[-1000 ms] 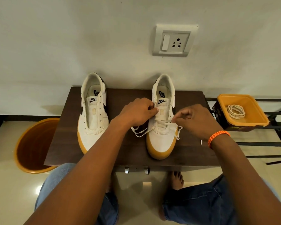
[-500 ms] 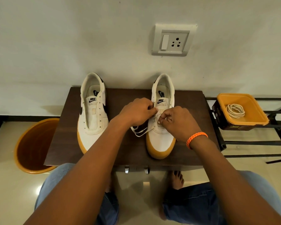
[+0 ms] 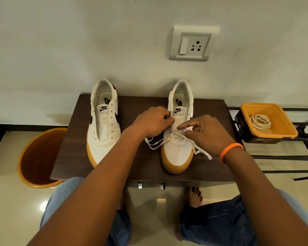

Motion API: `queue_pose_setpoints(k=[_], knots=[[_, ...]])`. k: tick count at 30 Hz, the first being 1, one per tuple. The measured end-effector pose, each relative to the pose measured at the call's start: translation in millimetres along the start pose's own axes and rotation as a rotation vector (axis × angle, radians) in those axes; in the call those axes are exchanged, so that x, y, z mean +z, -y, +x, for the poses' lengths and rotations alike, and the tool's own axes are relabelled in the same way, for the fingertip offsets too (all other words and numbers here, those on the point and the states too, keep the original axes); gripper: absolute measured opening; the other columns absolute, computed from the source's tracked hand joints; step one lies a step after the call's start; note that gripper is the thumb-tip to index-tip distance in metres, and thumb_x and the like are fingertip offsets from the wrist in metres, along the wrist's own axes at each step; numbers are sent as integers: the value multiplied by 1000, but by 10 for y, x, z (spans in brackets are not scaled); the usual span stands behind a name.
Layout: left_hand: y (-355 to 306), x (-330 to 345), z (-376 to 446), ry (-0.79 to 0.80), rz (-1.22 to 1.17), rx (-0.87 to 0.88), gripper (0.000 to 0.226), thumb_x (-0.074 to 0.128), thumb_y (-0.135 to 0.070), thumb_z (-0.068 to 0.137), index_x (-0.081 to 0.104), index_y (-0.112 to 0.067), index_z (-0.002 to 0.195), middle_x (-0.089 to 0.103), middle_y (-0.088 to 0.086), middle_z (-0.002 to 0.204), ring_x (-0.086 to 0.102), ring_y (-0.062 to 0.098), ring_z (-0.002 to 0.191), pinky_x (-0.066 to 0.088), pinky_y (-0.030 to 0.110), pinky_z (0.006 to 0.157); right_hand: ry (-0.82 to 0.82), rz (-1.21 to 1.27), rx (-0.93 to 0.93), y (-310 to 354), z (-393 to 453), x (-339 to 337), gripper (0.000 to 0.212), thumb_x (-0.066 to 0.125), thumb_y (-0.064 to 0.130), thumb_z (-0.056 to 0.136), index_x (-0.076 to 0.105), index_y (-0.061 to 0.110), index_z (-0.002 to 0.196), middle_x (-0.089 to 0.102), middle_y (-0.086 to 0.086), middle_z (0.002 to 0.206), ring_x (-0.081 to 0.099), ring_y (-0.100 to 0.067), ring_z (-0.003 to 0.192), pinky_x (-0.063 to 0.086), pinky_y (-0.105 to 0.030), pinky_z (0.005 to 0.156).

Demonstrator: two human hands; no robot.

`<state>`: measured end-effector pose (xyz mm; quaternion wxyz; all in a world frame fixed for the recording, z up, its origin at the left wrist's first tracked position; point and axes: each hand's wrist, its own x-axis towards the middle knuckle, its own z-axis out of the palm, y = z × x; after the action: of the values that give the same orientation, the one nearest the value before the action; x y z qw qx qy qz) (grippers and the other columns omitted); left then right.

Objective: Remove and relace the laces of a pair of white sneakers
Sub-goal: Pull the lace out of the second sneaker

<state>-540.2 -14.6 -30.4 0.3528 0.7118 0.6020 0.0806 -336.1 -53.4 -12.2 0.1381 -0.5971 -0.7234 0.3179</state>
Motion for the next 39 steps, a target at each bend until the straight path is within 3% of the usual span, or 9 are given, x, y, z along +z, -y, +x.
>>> queue_pose_setpoints(k=[4,10,15,19,27,30,32,35,39], knots=[[1,4,-4,8,-26,9,34,57,-44,106,67,-17,88,72,4,87,72,26,80,59,47,77,5,-66,-48,47,75,208,32,67,24,94,76,30,124,52,20,47,55,-4,55,59,-35,74],[-12,1,-12,9,-17,19,34,56,-44,106,64,-19,85,71,5,86,72,28,81,59,50,78,-48,-113,-15,9,125,289,9,71,33,95,78,29,93,76,1,94,69,-19,90,62,-45,84],[-11,-7,-19,1,25,4,36,54,-48,106,64,-20,86,72,3,87,72,26,80,59,48,77,-7,-67,36,-36,67,62,16,75,26,90,75,23,74,64,18,55,62,0,58,52,-26,63],[-19,-24,-27,13,16,-10,37,53,-48,107,67,-17,93,74,4,93,74,25,82,61,50,81,13,-20,110,-133,-23,-166,19,77,20,85,74,20,66,67,9,56,62,-4,54,52,-26,62],[-16,-16,-23,18,-28,-12,36,56,-45,106,69,-14,94,74,7,92,73,29,83,61,52,82,61,67,-16,-74,-25,-108,12,75,20,93,82,29,88,51,6,47,40,-6,43,41,-18,52],[-14,-4,-15,15,-26,-2,35,56,-44,106,68,-14,91,74,7,89,73,29,81,59,52,81,67,-8,-37,-20,51,72,17,72,20,94,83,30,103,74,22,82,67,2,77,59,-22,76],[-11,2,-9,16,-23,5,35,57,-43,106,67,-15,88,73,7,86,73,31,81,59,51,79,11,-42,-40,-7,89,174,23,73,24,92,80,32,113,78,8,109,71,-12,99,61,-40,91],[-1,0,-4,18,-33,13,34,56,-43,107,67,-17,88,73,7,86,73,30,80,59,53,80,-40,-93,-39,23,100,253,35,76,32,89,74,33,124,75,-1,121,70,-22,107,61,-47,92],[-3,-3,-7,20,-50,9,34,56,-41,107,68,-15,90,73,8,87,73,31,82,61,55,82,-105,-108,-16,5,93,259,36,83,34,83,73,38,117,63,14,79,64,-22,89,59,-46,88]])
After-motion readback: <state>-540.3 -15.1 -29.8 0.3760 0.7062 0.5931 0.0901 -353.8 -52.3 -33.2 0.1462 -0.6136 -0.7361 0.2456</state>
